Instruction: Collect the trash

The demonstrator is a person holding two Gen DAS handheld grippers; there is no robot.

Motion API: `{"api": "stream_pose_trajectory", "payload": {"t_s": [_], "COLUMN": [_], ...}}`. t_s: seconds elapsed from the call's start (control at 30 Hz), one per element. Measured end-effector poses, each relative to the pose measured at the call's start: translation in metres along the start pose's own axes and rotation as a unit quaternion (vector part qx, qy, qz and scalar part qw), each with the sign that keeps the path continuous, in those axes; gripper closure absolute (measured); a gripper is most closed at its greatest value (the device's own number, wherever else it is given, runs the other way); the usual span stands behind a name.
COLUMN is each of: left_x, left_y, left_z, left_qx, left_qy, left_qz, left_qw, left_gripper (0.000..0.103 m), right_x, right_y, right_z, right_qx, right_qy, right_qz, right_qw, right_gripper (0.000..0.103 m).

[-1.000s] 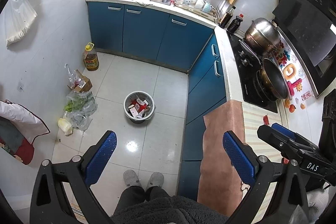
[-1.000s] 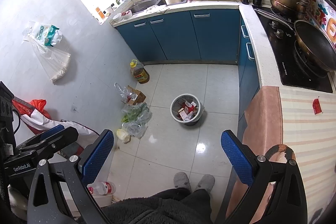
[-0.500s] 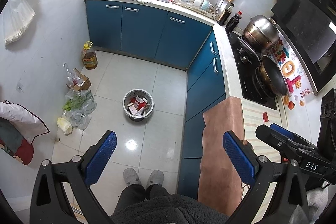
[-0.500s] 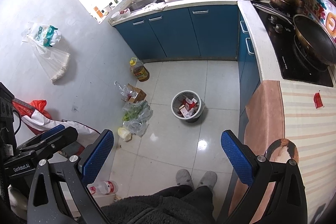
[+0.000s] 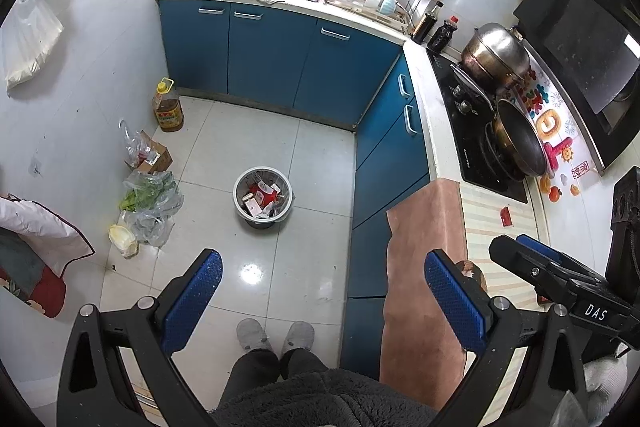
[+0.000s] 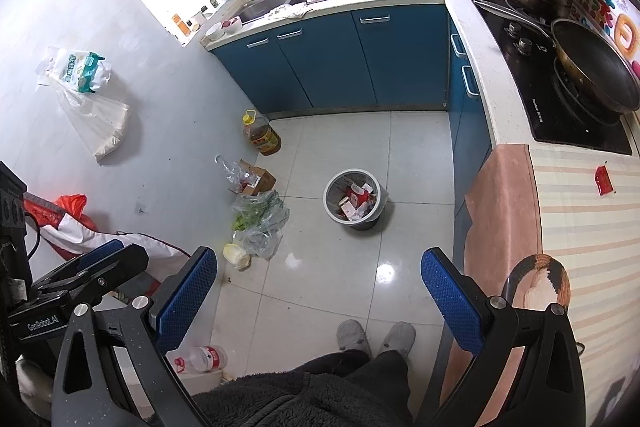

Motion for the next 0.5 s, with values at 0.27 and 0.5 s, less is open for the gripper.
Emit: {"api": "stream_pose_trajectory", "payload": {"t_s": [0.27,0.5], "left_x": [0.0,0.0031], "left_y": [0.0001,-0.0057], "left_z": [-0.0004,0.0024], "left_qx": [-0.001,-0.004], "left_qy": [0.0,-0.001], "left_qz": [-0.001,-0.006], "left_qw": [1.0,1.0], "left_gripper": [0.0,0.0], "right_x": [-0.0014,-0.0027], "right_y": [0.0011,0.0011], "right_z": [0.0004,0.0006], "right_qx": [-0.001,-0.001], "right_qy": [0.001,0.0], "right_qz": [0.002,0.002], "right_qw": [1.0,1.0], "right_gripper": [0.0,0.0]}}
Point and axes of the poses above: each gripper's, at about its wrist camera, not at the fingertips, and z roughly against the way its jaws point, x to its left, y to its underside, the point moved 5 cm from there along -z, roughly the way its jaws point, and after that the axes turned 10 degrees about z, right-handed, at the moved point
